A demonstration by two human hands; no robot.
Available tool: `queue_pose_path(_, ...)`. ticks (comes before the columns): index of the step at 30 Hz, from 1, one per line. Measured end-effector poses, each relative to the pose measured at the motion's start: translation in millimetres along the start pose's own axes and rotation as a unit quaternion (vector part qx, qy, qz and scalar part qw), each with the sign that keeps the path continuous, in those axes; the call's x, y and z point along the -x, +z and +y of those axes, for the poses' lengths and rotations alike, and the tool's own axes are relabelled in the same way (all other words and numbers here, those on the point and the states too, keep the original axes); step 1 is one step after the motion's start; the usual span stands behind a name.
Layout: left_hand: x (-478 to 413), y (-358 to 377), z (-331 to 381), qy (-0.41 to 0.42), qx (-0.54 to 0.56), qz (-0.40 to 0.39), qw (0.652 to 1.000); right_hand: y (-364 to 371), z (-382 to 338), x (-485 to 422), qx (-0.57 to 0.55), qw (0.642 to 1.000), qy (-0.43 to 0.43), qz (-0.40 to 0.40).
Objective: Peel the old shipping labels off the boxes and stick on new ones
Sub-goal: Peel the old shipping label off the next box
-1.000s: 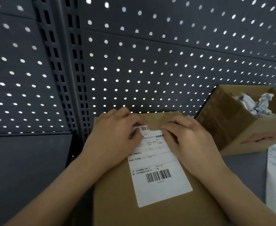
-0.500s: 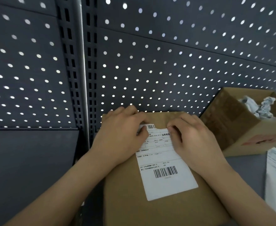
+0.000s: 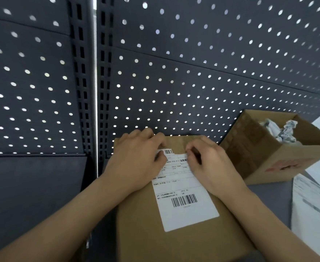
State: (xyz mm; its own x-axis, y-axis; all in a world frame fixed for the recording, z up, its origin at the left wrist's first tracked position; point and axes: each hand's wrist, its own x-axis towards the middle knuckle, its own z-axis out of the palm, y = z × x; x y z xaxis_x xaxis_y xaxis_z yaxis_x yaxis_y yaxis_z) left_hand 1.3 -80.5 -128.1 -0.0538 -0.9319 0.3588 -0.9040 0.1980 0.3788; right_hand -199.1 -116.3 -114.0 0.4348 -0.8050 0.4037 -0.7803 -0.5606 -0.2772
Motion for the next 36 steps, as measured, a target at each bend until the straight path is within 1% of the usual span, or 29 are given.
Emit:
queue_pose_path(6,-1.6,0.1,0.6,0.007,0.000,-0.002,1.000,-3.1,-0.8,1.0,0.019,0.999,-0.027,0.007)
queue_pose_path(18,-1.9,1.3,-0.5,0.012,-0.001,0.004,1.000,-3.3,-3.3,-0.5,0.021,0.999,-0.034,0.004)
queue_pose_path(24,-2.4,1.5,-0.3,0.012,0.004,0.003,1.000,-3.8,-4.8,-1.8,0.018,1.000,-0.024,-0.001)
queue_pose_path(31,-1.7,2.8,-1.9,0.015,0.000,0.002,1.000,-5.4,-5.9,2.0,-0.026,1.000,0.002,0.000)
queue_pose_path(36,-2.0,3.0,-0.1,0.022,-0.016,0.003,1.000,-4.2,-4.8,1.0,-0.006,1.000,-0.005,-0.002)
